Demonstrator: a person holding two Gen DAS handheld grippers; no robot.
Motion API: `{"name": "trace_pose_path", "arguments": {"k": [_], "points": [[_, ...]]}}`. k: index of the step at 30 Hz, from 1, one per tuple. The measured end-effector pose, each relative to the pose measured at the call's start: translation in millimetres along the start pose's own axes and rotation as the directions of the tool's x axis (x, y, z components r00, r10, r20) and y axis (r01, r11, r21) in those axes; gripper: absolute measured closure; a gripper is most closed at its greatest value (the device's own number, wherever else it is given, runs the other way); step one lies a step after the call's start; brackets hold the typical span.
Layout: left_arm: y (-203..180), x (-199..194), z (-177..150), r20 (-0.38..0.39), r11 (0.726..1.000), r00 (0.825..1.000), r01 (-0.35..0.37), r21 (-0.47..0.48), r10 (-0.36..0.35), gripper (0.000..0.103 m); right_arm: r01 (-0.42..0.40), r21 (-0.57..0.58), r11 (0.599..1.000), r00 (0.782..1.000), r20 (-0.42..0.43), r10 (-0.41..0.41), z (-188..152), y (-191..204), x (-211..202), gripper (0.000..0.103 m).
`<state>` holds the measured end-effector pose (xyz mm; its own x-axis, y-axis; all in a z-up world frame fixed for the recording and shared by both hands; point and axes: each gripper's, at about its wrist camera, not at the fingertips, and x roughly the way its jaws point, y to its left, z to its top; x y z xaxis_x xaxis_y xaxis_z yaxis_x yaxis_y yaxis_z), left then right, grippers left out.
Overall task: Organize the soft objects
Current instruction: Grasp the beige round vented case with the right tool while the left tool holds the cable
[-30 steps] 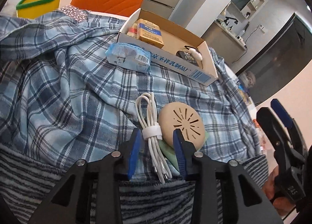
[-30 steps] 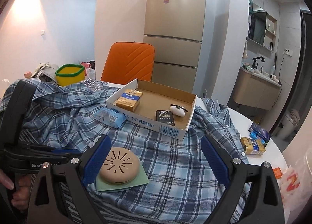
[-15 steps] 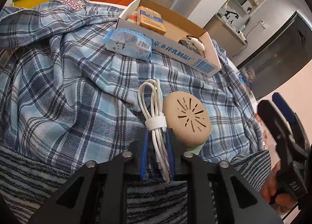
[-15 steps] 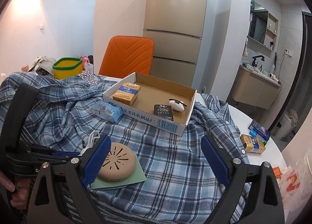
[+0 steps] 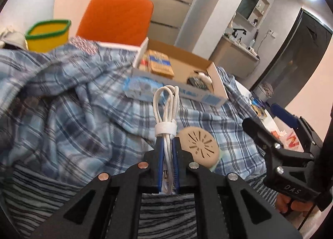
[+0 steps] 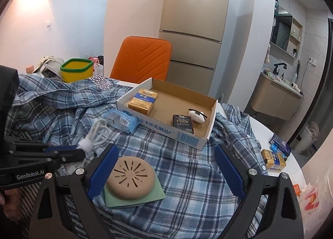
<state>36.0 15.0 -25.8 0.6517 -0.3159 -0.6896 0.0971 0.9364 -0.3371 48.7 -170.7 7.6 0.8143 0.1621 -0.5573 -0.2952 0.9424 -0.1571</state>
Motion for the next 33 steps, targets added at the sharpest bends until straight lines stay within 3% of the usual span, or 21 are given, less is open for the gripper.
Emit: {"name": "trace_pose_path", "arguments": {"k": [10, 20, 23, 28, 33], "points": [[17, -2, 2, 0.061, 0.994, 0.992, -0.110, 0.012, 0.109, 0.096, -0.110, 0.013, 0.994, 0.985, -0.133, 0.111, -7, 17, 41, 0.008], [31, 22, -6, 0.011, 0.986, 0.986, -0.165, 0.003, 0.165, 0.096, -0.163, -0.024, 0.986, 0.958, -0.242, 0.153, -20, 33, 67, 0.008], [28, 25, -7, 0.006, 0.985, 0.985, -0.172, 0.019, 0.172, 0.096, -0.179, -0.010, 0.984, 0.943, -0.286, 0.169, -22, 33, 77, 0.008], [24, 28, -10, 0.001, 0.983, 0.984, -0.180, 0.046, 0.180, 0.096, -0.245, 0.069, 0.967, 0.897, -0.361, 0.253, -30, 29, 99, 0.008], [29, 32, -9, -0.016, 0.985, 0.985, -0.173, 0.030, 0.173, 0.096, -0.247, 0.095, 0.964, 0.888, -0.377, 0.265, -33, 26, 103, 0.008]]}}
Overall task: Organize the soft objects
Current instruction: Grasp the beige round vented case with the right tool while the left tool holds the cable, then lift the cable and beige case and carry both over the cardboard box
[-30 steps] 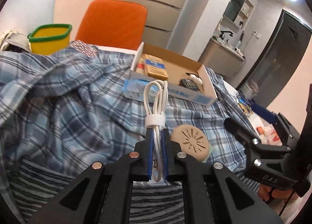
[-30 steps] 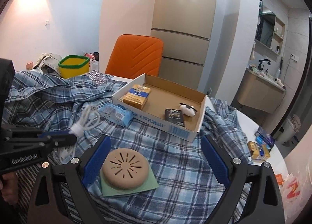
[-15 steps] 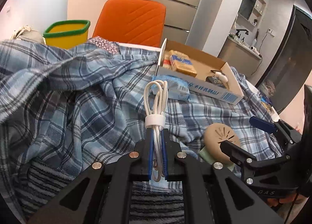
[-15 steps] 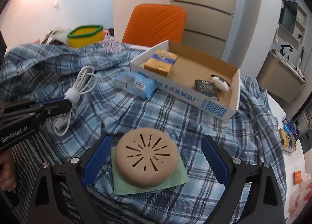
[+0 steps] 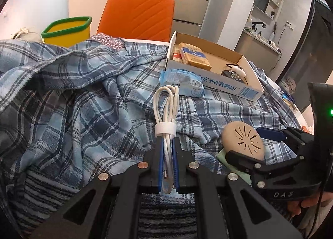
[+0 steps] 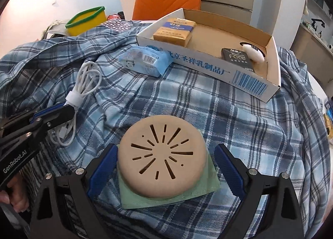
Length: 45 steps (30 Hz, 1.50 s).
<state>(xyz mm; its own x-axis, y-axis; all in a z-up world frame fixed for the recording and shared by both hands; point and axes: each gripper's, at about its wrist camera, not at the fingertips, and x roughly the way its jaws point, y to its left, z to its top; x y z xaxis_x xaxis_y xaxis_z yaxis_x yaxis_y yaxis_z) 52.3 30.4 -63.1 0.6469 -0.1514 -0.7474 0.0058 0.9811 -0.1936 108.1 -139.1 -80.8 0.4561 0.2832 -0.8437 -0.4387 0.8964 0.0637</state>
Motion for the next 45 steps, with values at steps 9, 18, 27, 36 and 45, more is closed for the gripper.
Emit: {"name": "trace_pose_path", "arguments": {"k": [9, 18, 27, 36, 45], "points": [[-5, -4, -1, 0.015, 1.000, 1.000, -0.004, 0.029, 0.004, 0.096, 0.021, -0.037, 0.999, 1.000, -0.009, -0.022, -1, 7, 4, 0.016], [-6, -11, -2, 0.054, 0.999, 0.999, 0.001, 0.039, -0.003, 0.096, 0.051, -0.045, 0.998, 0.997, 0.062, -0.048, -3, 10, -9, 0.021], [-8, -17, -2, 0.082, 0.999, 0.997, -0.014, 0.050, 0.009, 0.096, 0.104, -0.020, 0.994, 0.971, 0.217, -0.098, -11, 9, -43, 0.021], [-11, -26, 2, 0.106, 0.997, 0.994, -0.045, 0.068, 0.038, 0.096, 0.140, 0.027, 0.990, 0.930, 0.339, -0.141, -14, 4, -77, 0.021], [-19, -56, 21, 0.161, 0.996, 0.987, 0.007, 0.090, -0.022, 0.096, 0.159, 0.028, 0.987, 0.893, 0.422, -0.156, -9, 10, -104, 0.021]]}}
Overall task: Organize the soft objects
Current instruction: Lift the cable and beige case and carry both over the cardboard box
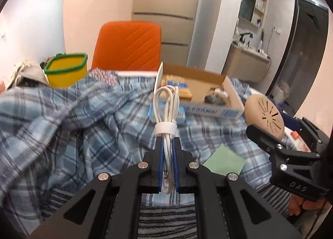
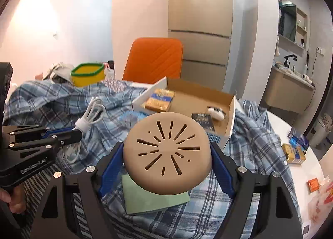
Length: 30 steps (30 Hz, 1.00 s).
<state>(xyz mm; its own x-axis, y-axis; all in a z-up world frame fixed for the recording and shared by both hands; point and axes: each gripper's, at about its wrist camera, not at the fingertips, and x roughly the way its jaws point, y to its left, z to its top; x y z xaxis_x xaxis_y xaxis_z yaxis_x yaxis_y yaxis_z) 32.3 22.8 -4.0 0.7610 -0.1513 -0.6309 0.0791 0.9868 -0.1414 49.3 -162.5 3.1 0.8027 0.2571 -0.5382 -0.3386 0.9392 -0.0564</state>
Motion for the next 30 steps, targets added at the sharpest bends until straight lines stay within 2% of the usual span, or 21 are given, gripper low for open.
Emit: {"name": "trace_pose_path", "arguments": {"k": [5, 11, 18, 21, 23, 26, 30], "points": [[-6, -16, 22, 0.064, 0.999, 0.998, -0.020, 0.034, 0.018, 0.096, 0.017, 0.001, 1.000, 0.996, 0.087, -0.017, 23, -3, -16, 0.021], [-12, -33, 53, 0.136, 0.999, 0.991, -0.018, 0.043, 0.012, 0.096, 0.047, -0.005, 0.999, 0.981, 0.187, -0.045, 58, -8, -36, 0.021], [-30, -49, 91, 0.219, 0.999, 0.976, -0.005, 0.052, -0.007, 0.096, 0.072, -0.005, 0.997, 0.950, 0.305, -0.067, 102, -14, -58, 0.021], [-33, -49, 104, 0.238, 0.999, 0.971, 0.001, 0.052, -0.013, 0.096, 0.094, 0.031, 0.995, 0.929, 0.358, -0.099, 119, -20, -68, 0.021], [-35, -49, 115, 0.250, 0.999, 0.968, 0.012, 0.040, -0.022, 0.096, 0.084, 0.053, 0.995, 0.926, 0.364, -0.098, 128, -24, -69, 0.021], [-42, -48, 131, 0.277, 0.999, 0.961, -0.007, 0.047, -0.006, 0.096, 0.064, 0.082, 0.995, 0.933, 0.350, -0.089, 139, -25, -61, 0.021], [-50, -58, 156, 0.332, 0.998, 0.943, -0.010, 0.055, -0.009, 0.096, 0.060, 0.115, 0.992, 0.927, 0.361, -0.098, 153, -29, -55, 0.021]]}}
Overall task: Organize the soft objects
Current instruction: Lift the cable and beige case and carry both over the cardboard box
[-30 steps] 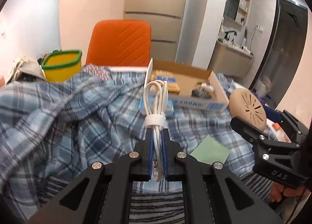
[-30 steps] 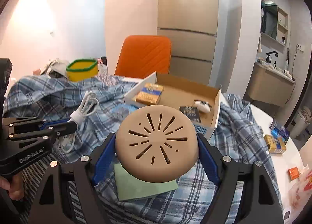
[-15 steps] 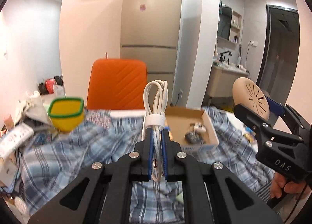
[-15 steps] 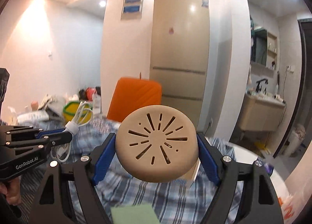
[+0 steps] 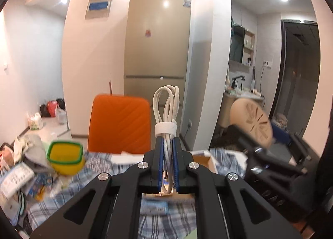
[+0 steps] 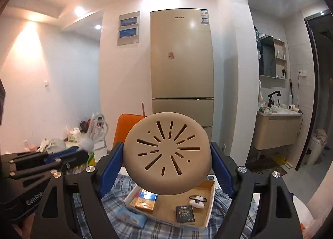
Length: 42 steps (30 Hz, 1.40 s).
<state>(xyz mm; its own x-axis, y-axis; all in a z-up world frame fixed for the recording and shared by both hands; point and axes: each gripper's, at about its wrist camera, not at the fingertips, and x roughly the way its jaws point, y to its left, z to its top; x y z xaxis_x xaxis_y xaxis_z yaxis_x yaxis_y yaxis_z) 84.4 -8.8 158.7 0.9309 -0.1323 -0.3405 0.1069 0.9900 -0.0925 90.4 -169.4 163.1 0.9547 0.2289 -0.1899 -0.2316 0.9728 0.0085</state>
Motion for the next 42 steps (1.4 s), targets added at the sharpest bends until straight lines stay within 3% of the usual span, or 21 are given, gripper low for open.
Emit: {"name": "trace_pose_path", "arguments": {"k": [8, 12, 20, 28, 36, 42], "points": [[2, 29, 30, 0.044, 1.000, 0.999, -0.018, -0.009, 0.018, 0.096, 0.053, -0.013, 0.999, 0.997, 0.054, -0.052, 32, -2, 16, 0.021], [11, 66, 23, -0.034, 0.999, 0.999, -0.014, -0.029, 0.013, 0.096, 0.073, 0.011, 0.997, 0.997, 0.031, -0.073, 29, -7, 35, 0.021], [12, 123, -5, -0.171, 1.000, 0.985, -0.015, -0.024, 0.011, 0.096, 0.090, 0.018, 0.996, 0.993, -0.084, -0.088, -7, -19, 88, 0.021], [14, 172, -32, -0.289, 1.000, 0.957, -0.017, -0.023, 0.009, 0.096, 0.106, 0.011, 0.994, 0.978, -0.182, -0.102, -44, -26, 130, 0.021], [30, 208, -57, -0.396, 0.998, 0.918, -0.052, -0.043, 0.031, 0.096, 0.111, 0.014, 0.994, 0.940, -0.325, -0.101, -86, -37, 177, 0.021], [36, 216, -67, -0.422, 0.997, 0.905, -0.067, -0.035, 0.047, 0.096, 0.099, 0.008, 0.995, 0.914, -0.396, -0.088, -110, -39, 200, 0.021]]}}
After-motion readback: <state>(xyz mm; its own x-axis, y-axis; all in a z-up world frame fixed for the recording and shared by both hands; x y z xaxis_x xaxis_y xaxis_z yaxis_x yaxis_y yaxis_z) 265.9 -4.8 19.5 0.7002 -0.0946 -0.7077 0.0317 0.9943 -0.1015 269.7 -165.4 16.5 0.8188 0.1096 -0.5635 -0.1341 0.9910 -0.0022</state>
